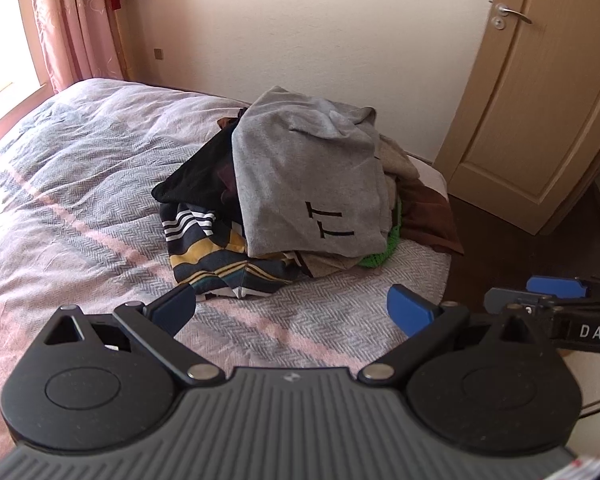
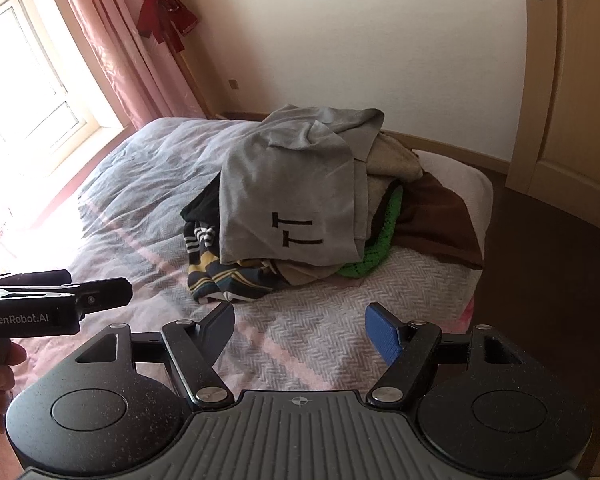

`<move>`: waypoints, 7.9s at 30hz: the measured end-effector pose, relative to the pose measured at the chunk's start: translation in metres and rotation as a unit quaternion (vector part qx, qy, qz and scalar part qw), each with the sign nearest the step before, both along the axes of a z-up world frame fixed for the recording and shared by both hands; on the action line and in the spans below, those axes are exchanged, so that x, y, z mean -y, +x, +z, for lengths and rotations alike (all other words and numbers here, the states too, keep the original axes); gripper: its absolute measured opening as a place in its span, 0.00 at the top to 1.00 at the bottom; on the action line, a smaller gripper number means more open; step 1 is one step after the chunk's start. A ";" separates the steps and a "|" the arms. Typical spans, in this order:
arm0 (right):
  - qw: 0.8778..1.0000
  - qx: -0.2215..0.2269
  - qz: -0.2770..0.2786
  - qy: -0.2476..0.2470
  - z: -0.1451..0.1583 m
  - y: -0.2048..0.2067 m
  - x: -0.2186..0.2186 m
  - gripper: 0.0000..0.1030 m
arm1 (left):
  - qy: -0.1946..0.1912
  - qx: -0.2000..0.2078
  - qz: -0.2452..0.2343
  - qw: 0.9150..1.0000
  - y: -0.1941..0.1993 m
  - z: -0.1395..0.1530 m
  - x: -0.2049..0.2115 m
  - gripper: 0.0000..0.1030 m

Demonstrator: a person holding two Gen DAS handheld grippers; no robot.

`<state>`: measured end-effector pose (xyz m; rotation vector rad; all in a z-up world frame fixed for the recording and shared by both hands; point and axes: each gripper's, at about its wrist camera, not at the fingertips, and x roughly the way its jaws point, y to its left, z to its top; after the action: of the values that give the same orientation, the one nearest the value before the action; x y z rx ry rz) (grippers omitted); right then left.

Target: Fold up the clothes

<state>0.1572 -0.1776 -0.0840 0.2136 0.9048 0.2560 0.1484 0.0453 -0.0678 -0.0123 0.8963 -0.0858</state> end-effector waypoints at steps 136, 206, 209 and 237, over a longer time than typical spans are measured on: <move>0.740 -0.023 0.671 -0.037 -0.010 -0.234 -0.244 0.25 | 0.010 -0.079 0.624 0.777 -0.444 0.007 -0.081 0.55; 0.958 -0.223 0.093 0.152 -0.198 -0.293 -0.337 0.33 | -0.046 -0.179 0.468 0.864 -0.612 -0.207 -0.516 0.35; 0.955 -0.228 0.067 0.178 -0.216 -0.289 -0.345 0.42 | -0.049 -0.186 0.476 0.858 -0.601 -0.220 -0.532 0.39; 0.975 -0.153 0.044 0.158 -0.232 -0.244 -0.393 0.93 | 0.181 -0.057 -0.049 0.981 -0.245 -0.240 -0.531 0.91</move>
<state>-0.0867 0.2150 -0.3162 0.5183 1.1800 0.4589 -0.0969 0.5760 -0.3073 0.3710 1.0156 -0.0130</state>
